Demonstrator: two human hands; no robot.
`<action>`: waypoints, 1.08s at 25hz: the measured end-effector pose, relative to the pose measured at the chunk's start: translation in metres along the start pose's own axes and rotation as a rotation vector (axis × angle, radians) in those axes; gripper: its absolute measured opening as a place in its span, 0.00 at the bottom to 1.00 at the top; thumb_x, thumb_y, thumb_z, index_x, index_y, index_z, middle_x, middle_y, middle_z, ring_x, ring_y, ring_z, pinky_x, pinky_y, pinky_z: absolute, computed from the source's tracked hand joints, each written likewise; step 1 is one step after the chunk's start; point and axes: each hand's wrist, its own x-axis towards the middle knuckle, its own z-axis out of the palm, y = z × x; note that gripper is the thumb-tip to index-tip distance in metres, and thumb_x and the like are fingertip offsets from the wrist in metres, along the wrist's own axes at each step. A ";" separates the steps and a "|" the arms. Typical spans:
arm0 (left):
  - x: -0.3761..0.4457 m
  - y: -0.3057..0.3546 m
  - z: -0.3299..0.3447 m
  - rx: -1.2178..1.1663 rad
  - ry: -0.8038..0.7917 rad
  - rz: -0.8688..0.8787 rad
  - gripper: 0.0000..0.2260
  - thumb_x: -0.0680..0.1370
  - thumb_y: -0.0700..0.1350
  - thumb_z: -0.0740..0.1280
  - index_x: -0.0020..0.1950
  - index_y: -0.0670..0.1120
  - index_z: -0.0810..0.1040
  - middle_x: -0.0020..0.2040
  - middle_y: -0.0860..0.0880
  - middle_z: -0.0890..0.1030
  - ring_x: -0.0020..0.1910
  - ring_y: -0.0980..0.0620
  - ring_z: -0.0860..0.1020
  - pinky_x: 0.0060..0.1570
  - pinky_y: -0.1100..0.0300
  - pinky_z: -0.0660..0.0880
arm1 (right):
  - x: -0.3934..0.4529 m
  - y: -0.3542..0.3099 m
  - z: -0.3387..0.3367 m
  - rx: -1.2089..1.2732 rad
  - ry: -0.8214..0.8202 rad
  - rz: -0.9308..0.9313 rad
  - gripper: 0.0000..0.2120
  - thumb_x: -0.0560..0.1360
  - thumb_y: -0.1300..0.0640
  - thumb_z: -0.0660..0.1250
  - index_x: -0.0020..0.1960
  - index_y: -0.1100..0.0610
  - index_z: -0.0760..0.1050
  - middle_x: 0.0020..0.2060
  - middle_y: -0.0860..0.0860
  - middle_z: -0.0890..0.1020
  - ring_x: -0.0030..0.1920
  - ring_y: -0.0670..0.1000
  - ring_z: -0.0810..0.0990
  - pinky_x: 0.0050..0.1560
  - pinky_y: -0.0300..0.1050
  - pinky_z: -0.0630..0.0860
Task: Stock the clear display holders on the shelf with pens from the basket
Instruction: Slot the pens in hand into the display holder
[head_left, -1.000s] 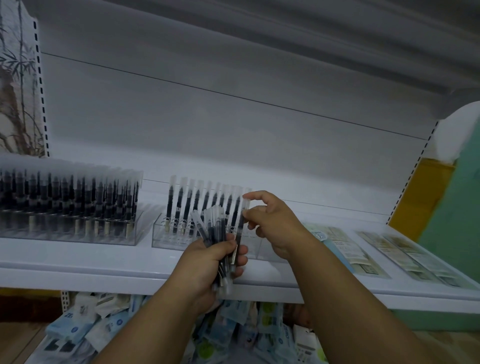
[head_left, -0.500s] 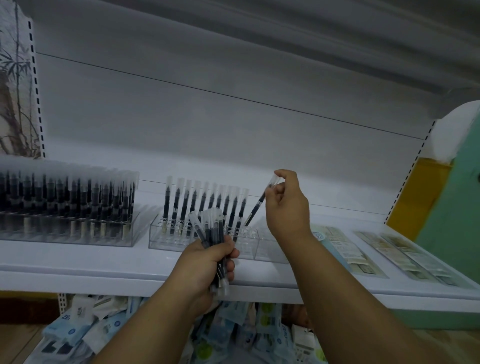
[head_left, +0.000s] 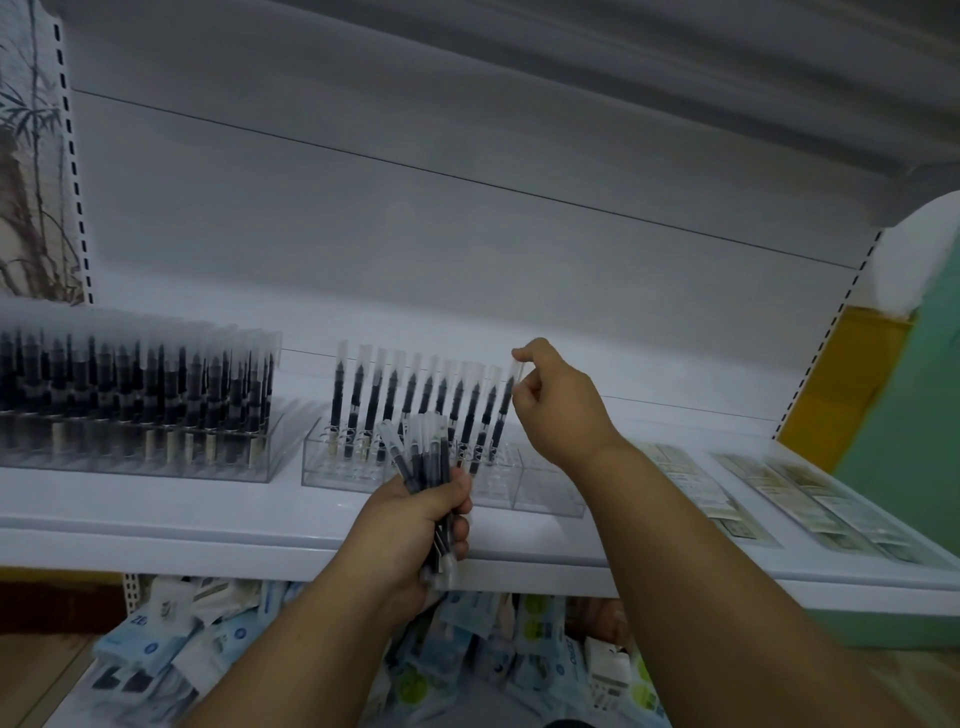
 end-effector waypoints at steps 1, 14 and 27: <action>0.000 0.000 0.000 -0.003 -0.001 -0.002 0.06 0.77 0.38 0.68 0.53 0.39 0.78 0.32 0.46 0.75 0.26 0.52 0.71 0.25 0.61 0.69 | 0.003 -0.001 -0.004 -0.015 -0.029 -0.001 0.15 0.80 0.62 0.59 0.65 0.53 0.69 0.38 0.57 0.81 0.39 0.57 0.80 0.42 0.50 0.78; -0.006 0.002 0.005 0.020 -0.002 0.008 0.04 0.77 0.38 0.69 0.51 0.39 0.77 0.32 0.45 0.75 0.26 0.52 0.71 0.24 0.61 0.69 | -0.028 -0.035 0.014 0.248 -0.181 0.146 0.12 0.77 0.46 0.67 0.58 0.47 0.74 0.39 0.47 0.79 0.37 0.47 0.78 0.41 0.46 0.77; -0.005 0.006 0.006 -0.028 0.079 -0.021 0.08 0.78 0.43 0.69 0.51 0.38 0.78 0.33 0.43 0.81 0.25 0.51 0.74 0.25 0.61 0.73 | -0.014 -0.018 -0.010 0.551 0.487 0.295 0.09 0.76 0.55 0.71 0.51 0.51 0.72 0.35 0.51 0.79 0.35 0.45 0.78 0.37 0.33 0.74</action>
